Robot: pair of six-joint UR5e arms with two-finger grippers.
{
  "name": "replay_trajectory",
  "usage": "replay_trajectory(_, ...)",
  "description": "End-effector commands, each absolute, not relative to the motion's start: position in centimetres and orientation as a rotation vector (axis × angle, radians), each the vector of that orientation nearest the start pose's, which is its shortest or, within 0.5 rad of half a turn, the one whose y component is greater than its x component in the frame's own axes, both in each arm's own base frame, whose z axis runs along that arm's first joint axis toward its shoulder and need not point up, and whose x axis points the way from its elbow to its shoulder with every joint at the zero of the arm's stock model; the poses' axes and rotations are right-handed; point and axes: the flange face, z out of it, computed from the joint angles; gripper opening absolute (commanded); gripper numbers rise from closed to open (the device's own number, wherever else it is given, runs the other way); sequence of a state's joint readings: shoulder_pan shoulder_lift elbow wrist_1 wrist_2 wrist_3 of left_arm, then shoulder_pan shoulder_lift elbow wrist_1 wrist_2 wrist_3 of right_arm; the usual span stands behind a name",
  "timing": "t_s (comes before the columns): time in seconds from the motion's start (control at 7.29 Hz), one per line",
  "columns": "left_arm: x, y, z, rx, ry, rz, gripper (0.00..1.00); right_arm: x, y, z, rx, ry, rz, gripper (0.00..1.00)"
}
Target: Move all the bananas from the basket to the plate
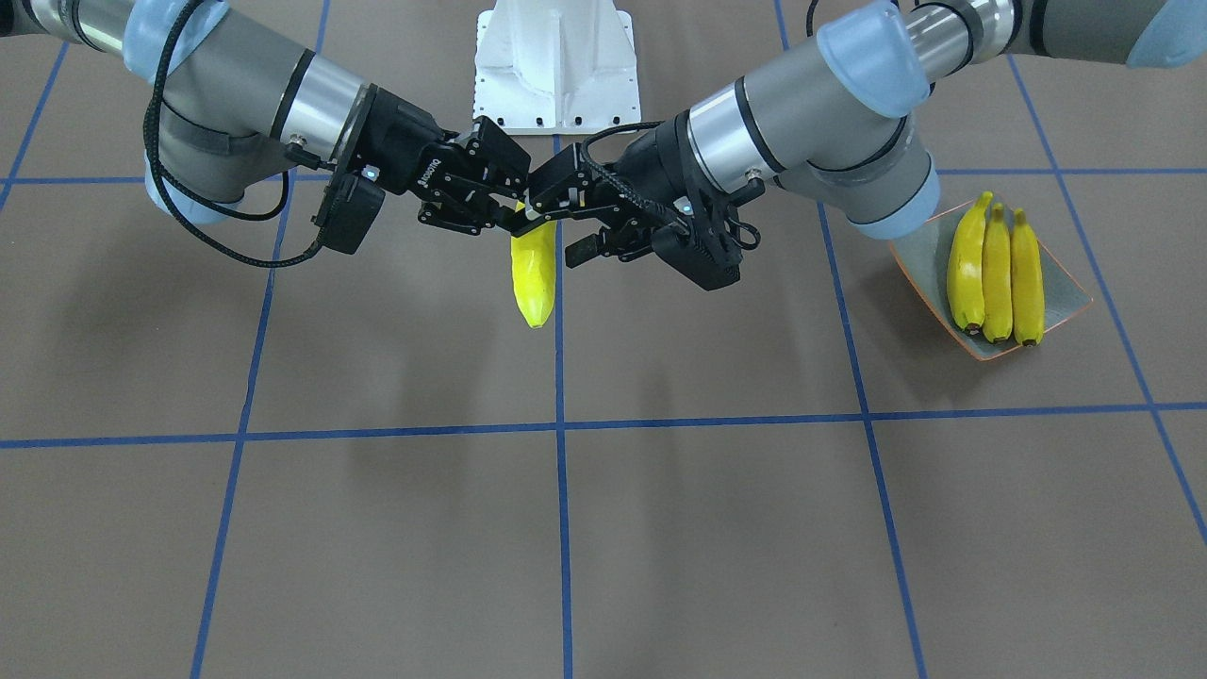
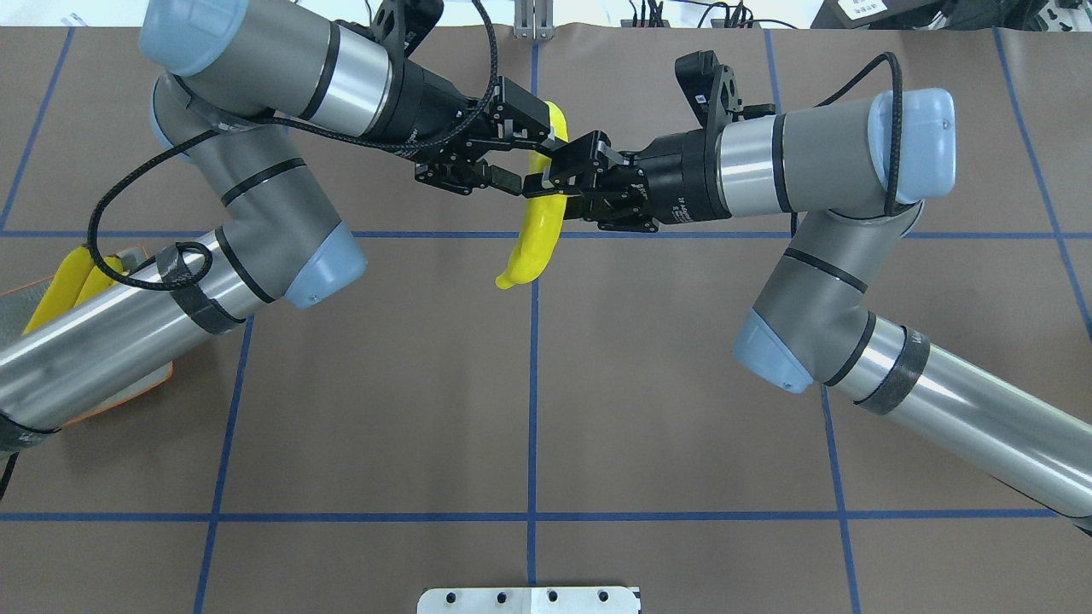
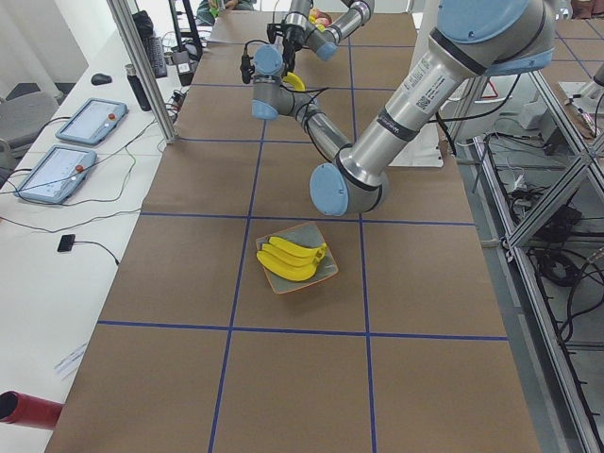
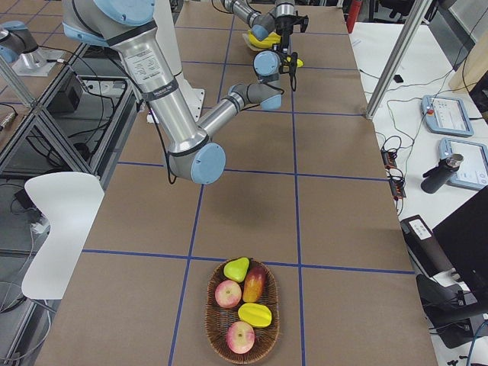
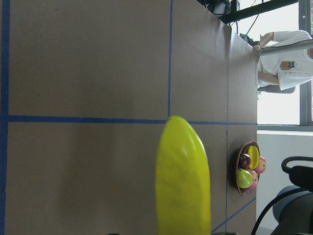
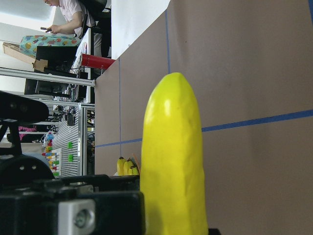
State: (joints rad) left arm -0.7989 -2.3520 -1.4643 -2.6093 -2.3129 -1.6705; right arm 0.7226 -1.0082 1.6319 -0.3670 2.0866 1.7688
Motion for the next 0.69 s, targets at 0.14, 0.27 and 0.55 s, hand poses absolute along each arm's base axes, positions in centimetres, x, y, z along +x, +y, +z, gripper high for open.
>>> replay_trajectory(0.14,41.81,-52.04,10.86,0.041,1.678,-0.038,0.58,-39.74,-46.06,17.19,0.114,-1.800,0.186,0.00)
replay_trajectory(0.27,41.85,-51.93,10.81,0.040,1.679,-0.036,0.34,-39.74,-46.06,17.19,0.114,-1.801,0.186,0.00)
replay_trajectory(0.55,41.90,-51.74,10.72,0.040,1.690,-0.038,0.00,-39.98,-45.93,17.25,0.113,-1.799,0.182,0.93)
